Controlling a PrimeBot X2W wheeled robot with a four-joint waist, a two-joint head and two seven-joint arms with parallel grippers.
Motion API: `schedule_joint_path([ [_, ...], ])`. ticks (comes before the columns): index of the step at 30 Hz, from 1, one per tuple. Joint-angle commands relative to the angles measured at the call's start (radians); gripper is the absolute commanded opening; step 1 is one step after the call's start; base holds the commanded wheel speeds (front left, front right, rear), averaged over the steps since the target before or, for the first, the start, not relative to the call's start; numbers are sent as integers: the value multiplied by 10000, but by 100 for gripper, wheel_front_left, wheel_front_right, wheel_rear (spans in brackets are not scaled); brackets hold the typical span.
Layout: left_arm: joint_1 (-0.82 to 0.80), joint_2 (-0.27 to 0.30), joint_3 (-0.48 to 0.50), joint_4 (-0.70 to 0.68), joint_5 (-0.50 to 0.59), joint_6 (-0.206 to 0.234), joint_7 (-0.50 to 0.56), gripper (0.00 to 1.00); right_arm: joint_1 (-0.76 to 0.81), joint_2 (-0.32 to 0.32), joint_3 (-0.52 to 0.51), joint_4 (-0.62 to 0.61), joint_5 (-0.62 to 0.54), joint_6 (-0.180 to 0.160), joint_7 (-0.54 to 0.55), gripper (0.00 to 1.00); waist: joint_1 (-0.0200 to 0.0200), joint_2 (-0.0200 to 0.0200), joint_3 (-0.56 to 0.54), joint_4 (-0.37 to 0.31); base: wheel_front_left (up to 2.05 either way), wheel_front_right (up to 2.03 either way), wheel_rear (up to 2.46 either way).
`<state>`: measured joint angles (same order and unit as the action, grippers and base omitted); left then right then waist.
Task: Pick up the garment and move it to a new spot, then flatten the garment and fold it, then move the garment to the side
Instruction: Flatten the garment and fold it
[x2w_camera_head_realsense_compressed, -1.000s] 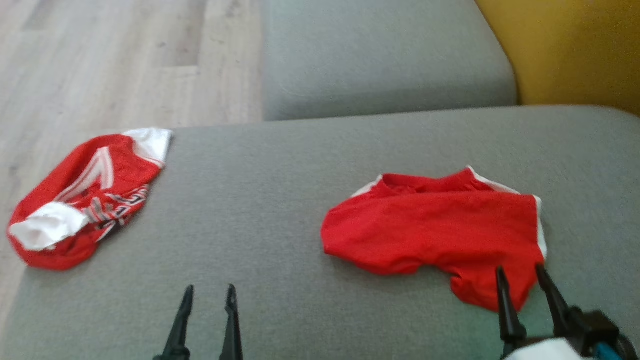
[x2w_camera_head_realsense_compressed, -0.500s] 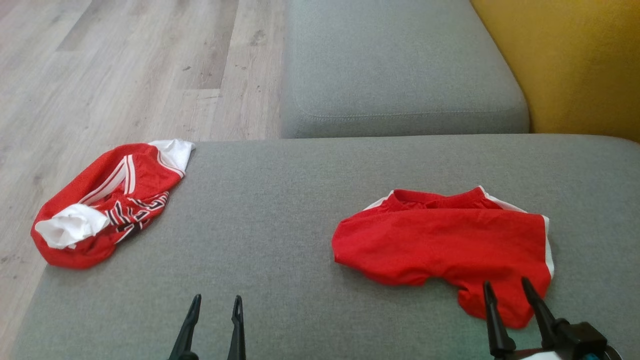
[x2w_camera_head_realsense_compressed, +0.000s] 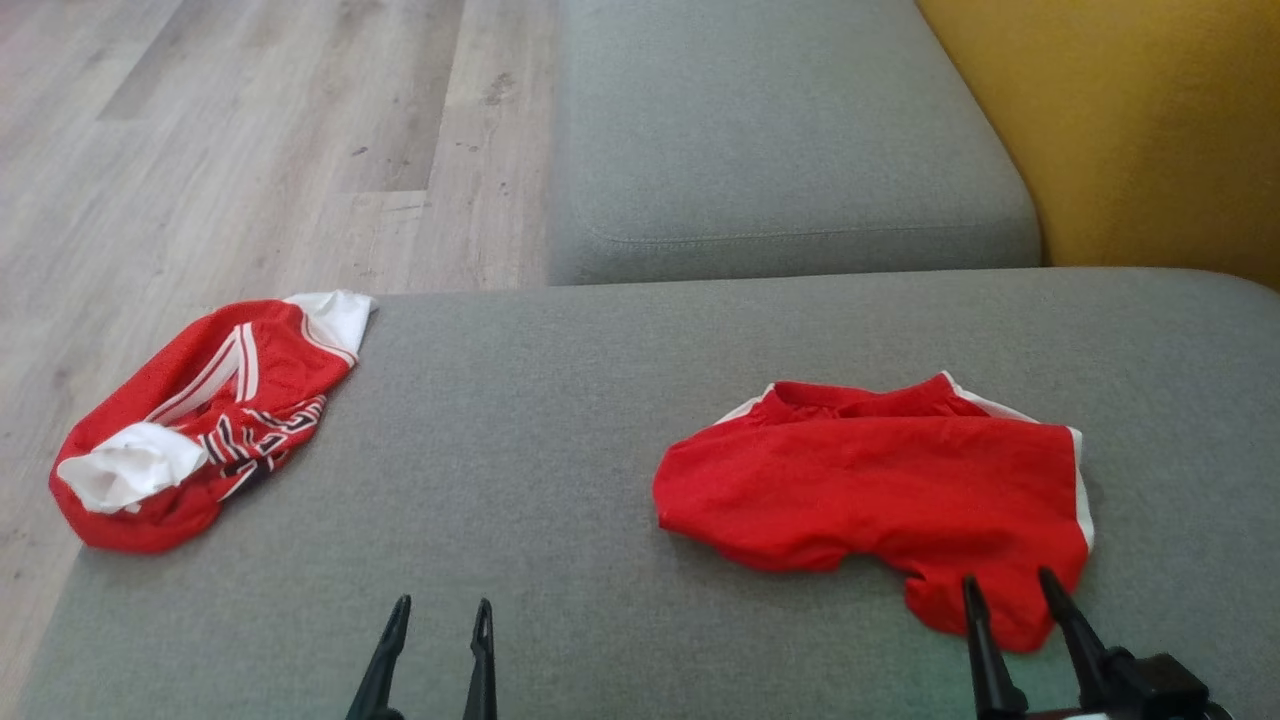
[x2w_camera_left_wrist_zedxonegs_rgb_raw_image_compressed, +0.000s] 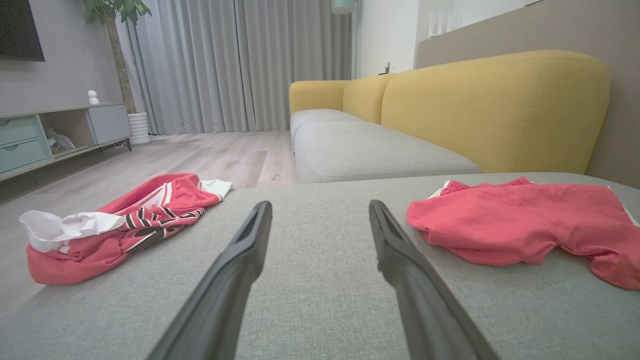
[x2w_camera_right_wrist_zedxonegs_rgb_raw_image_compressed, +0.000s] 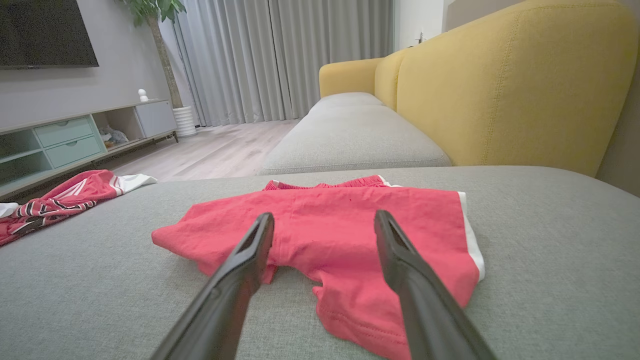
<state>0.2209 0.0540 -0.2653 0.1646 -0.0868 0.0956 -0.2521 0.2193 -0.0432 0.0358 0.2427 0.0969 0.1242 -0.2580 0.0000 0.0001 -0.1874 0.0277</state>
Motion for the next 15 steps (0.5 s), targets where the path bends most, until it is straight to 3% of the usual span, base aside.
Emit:
schedule_joint_path([
  [1,-438,-37,212,-256,70,-20,-97,100,-320,-70,287,-277,38,65,-38,100,0,-1,10,-30,0,0,0],
  [8,-874,-37,47,285,136,-398,-97,100,-354,-70,420,-355,-67,65,-38,100,0,-1,319,-344,0,0,0],
  [15,-4326,80,-863,1820,473,-1868,68,100,-785,-70,682,-428,-351,65,-38,100,0,-1,1440,-860,0,0,0],
])
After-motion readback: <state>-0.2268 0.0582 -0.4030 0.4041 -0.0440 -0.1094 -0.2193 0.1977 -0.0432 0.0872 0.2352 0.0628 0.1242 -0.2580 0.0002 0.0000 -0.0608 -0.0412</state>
